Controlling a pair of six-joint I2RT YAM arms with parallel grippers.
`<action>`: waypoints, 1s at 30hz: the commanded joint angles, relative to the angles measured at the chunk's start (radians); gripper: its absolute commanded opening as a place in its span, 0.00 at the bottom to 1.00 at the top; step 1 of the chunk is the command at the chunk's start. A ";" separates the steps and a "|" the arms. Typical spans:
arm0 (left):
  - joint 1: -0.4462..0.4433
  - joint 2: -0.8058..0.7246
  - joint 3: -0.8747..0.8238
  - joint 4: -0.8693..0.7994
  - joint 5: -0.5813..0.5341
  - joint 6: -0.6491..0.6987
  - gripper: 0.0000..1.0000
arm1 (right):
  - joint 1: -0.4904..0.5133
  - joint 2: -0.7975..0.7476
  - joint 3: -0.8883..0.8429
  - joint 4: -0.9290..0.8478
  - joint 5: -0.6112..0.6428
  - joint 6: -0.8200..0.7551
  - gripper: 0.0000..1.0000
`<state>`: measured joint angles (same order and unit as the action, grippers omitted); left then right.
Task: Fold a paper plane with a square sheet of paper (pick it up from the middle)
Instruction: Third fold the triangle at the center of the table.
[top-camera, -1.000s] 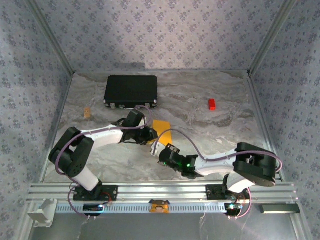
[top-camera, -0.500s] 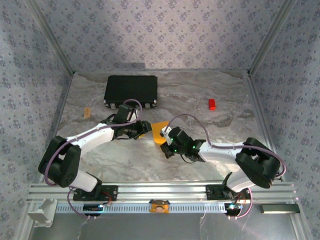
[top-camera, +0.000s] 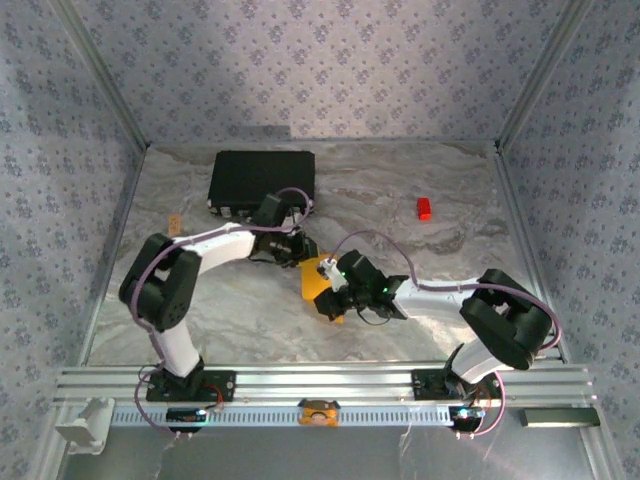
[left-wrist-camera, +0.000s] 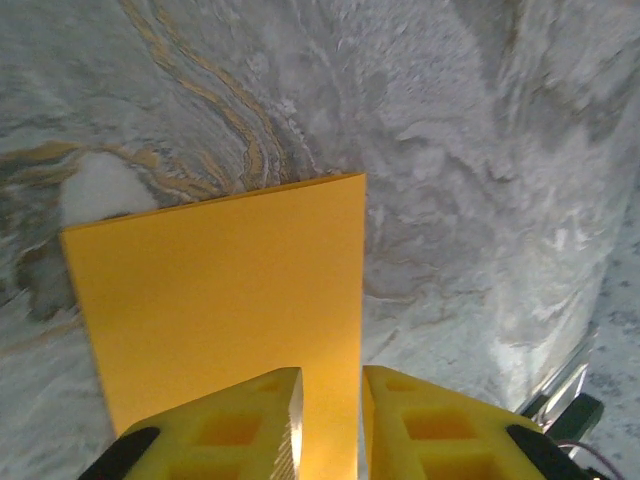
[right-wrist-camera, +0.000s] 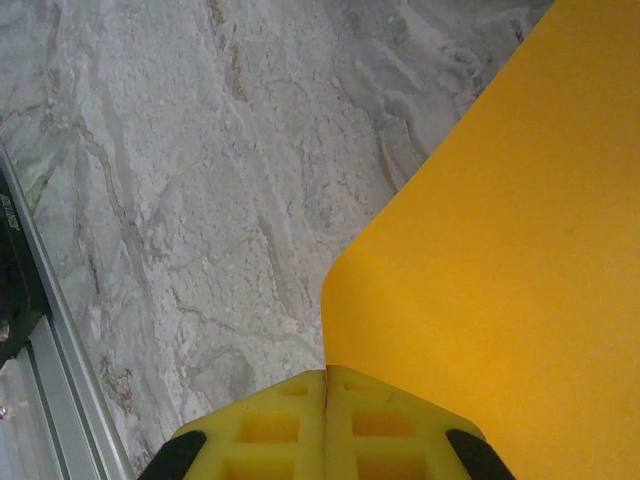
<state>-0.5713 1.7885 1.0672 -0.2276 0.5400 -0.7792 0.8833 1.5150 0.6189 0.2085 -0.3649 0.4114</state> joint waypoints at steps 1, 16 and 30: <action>-0.034 0.074 0.060 -0.081 0.024 0.068 0.19 | -0.012 0.004 -0.013 0.033 -0.016 0.023 0.00; -0.051 0.199 0.065 -0.105 -0.008 0.116 0.17 | -0.025 -0.010 -0.028 0.008 0.082 -0.004 0.00; -0.068 0.190 0.051 -0.084 -0.019 0.092 0.17 | -0.069 -0.008 -0.015 -0.073 0.218 -0.052 0.00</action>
<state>-0.6243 1.9450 1.1328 -0.2737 0.5606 -0.6891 0.8192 1.5146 0.5987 0.1608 -0.1791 0.3798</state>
